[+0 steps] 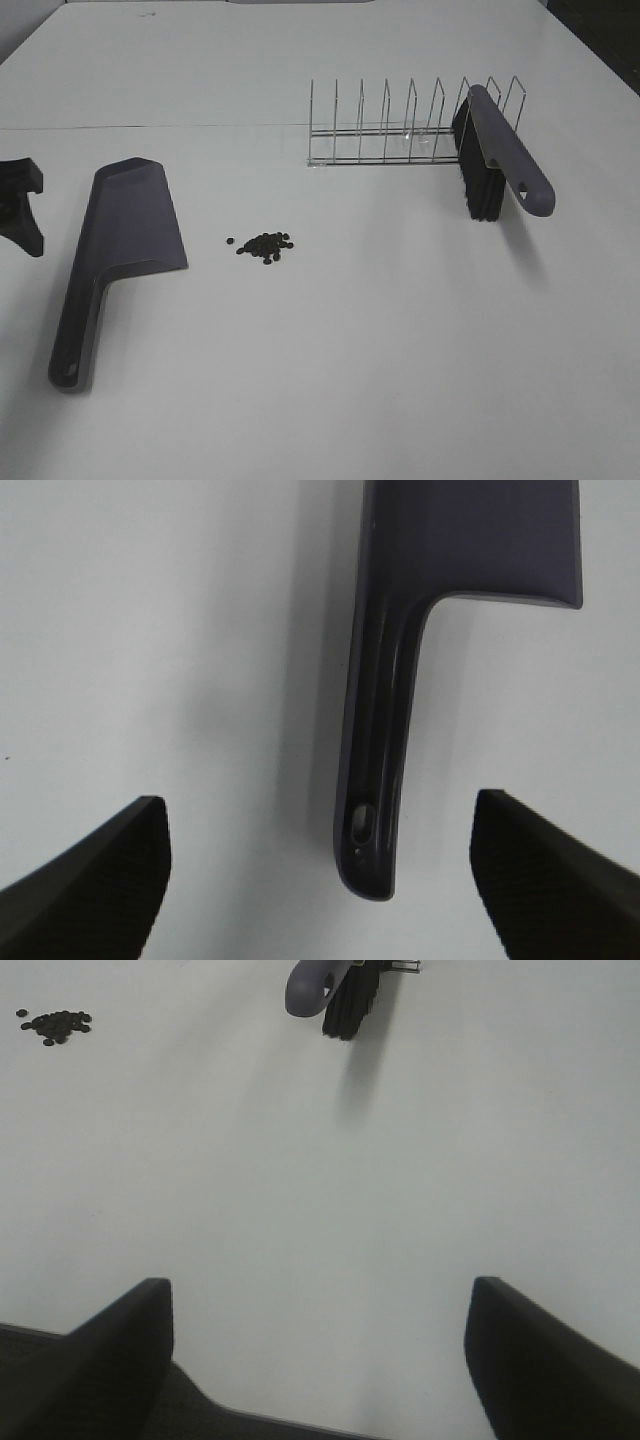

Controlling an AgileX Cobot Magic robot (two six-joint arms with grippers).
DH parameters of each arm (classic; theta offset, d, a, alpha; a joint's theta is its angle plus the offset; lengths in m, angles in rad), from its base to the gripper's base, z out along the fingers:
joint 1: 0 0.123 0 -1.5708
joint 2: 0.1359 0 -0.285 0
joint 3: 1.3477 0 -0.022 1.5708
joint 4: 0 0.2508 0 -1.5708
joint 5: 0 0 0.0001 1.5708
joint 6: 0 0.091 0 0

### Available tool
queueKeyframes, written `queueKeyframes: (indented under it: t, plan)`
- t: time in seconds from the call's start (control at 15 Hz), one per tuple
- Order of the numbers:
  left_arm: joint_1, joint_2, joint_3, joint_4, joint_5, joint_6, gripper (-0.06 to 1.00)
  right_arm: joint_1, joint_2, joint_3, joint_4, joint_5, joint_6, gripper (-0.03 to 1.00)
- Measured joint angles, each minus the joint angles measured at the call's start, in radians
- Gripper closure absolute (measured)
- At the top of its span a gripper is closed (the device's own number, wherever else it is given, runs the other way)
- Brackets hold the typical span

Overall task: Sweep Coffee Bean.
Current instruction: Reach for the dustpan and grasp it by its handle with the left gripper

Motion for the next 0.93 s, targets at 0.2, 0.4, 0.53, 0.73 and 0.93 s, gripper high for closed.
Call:
queueKeyframes:
  t: [0.2,0.4,0.53,0.73,0.93]
  plan:
    - [-0.061,0.118,-0.064,-0.002,-0.007,-0.007,0.2,0.0,0.0,0.0,0.0,0.0,0.0,0.21]
    - [-0.079,0.227,-0.089,0.0,-0.065,-0.092,0.2,0.0,0.0,0.0,0.0,0.0,0.0,0.21]
    - [-0.079,0.273,-0.089,0.0,-0.096,-0.102,0.2,0.0,0.0,0.0,0.0,0.0,0.0,0.21]
    - [-0.079,0.355,-0.089,-0.005,-0.17,-0.106,0.2,0.0,0.0,0.0,0.0,0.0,0.0,0.21]
    - [-0.079,0.415,-0.093,-0.012,-0.192,-0.105,0.2,0.0,0.0,0.0,0.0,0.0,0.0,0.21]
